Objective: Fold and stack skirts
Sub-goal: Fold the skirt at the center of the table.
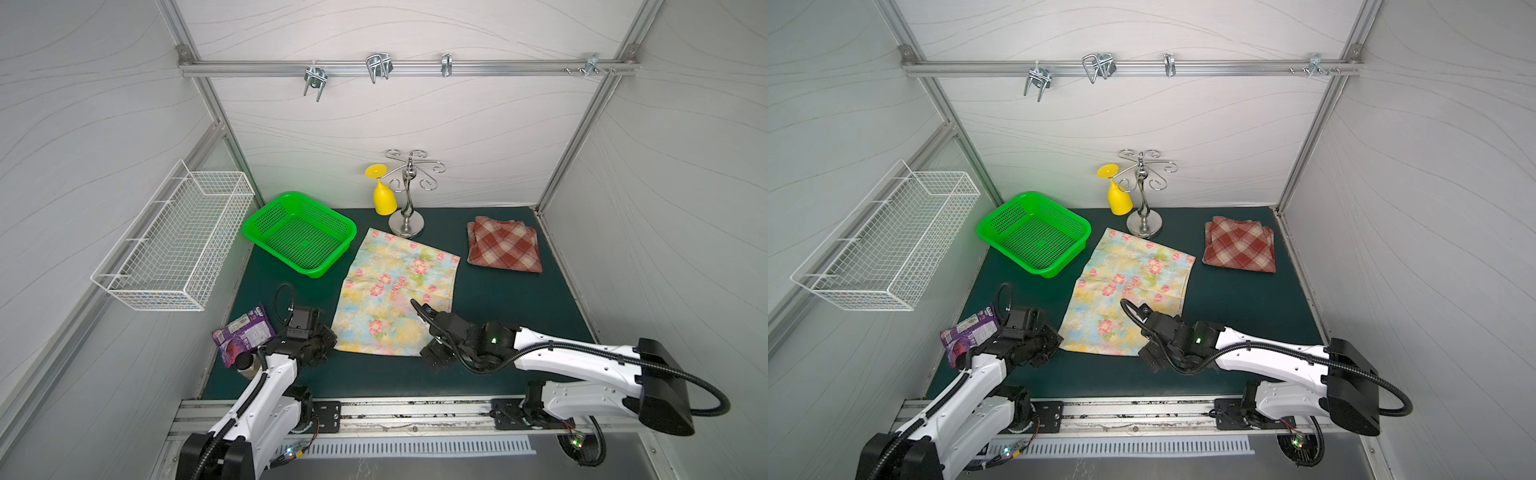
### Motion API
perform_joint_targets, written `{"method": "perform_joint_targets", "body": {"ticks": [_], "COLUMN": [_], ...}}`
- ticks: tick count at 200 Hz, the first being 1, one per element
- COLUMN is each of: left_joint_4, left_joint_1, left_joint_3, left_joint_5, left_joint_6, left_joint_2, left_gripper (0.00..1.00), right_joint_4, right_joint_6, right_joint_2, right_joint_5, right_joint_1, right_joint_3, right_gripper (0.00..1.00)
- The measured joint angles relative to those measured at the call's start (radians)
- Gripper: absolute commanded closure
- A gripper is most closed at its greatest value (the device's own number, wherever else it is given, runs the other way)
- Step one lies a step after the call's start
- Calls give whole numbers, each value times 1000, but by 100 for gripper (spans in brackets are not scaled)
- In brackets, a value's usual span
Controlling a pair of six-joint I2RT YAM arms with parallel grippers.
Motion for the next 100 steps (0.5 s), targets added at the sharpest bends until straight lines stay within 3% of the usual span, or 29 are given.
{"method": "perform_joint_targets", "body": {"ticks": [62,100], "left_joint_4": [-19,-65], "left_joint_1": [26,124], "left_joint_3": [-5,53], "left_joint_5": [4,31], "left_joint_6": [23,77], "left_joint_2": [-18,23], "left_gripper": [95,100], "right_joint_4": [3,7], "right_joint_6": [-18,-34], "right_joint_2": [5,48], "right_joint_5": [-13,-26], "right_joint_1": [0,6], "right_joint_3": [-14,-14], "right_gripper": [1,1]}}
